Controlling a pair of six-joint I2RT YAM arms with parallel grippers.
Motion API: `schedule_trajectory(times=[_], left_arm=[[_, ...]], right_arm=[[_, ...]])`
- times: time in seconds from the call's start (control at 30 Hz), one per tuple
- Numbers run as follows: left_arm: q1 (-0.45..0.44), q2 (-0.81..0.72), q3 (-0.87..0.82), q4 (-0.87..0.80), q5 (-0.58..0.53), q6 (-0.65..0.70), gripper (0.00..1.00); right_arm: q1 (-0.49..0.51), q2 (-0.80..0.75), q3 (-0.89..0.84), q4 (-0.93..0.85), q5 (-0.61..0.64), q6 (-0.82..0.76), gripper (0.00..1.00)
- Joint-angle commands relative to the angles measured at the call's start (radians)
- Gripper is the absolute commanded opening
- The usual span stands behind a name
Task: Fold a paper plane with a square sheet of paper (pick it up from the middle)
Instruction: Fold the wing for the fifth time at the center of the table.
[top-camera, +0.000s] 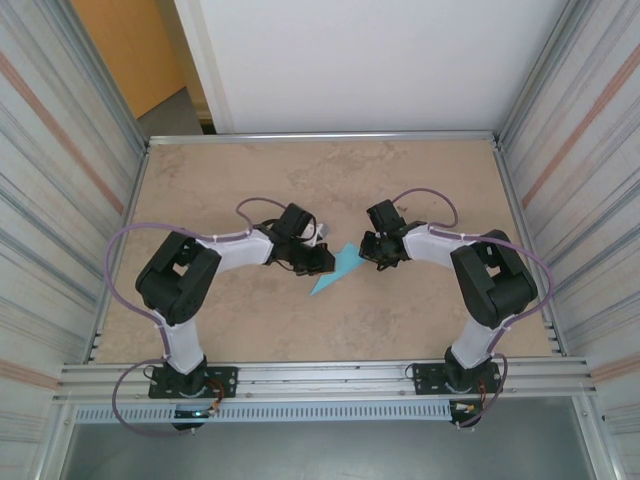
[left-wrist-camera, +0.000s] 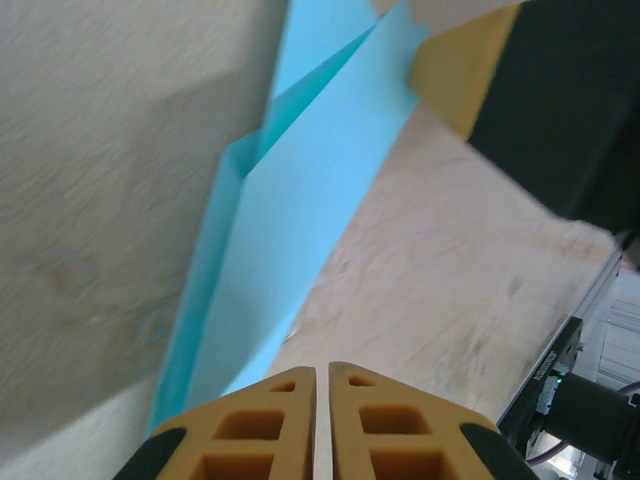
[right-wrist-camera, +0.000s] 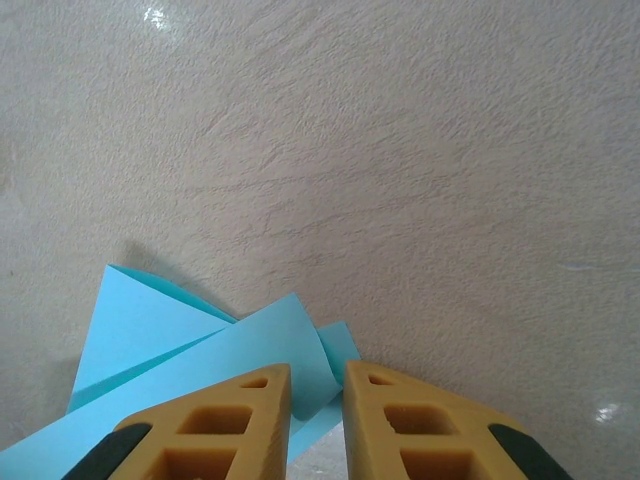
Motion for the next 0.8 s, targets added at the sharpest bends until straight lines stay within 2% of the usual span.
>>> schedule_trajectory(times=[0.0, 0.4, 0.57, 0.77], left_arm=[[-0.008, 0.048, 0.047, -0.02, 0.014, 0.029, 0.11], [-0.013, 0.149, 0.107, -0.073, 0.002, 0.036, 0.1], [-0.02, 0.171, 0.106, -0.151, -0.036, 0.074, 0.09], [-0.024, 0.197, 0.075, -0.191, -0.072, 0.097, 0.07]], right_arm=[[-0.002, 0.048, -0.014, -0.056, -0.015, -0.026, 0.2], [-0.005, 0.056, -0.02, -0.049, -0.027, -0.035, 0.17], [-0.011, 0.048, -0.026, -0.048, -0.026, -0.037, 0.17], [-0.047, -0.094, -0.038, -0.036, -0.049, -0.042, 0.26]])
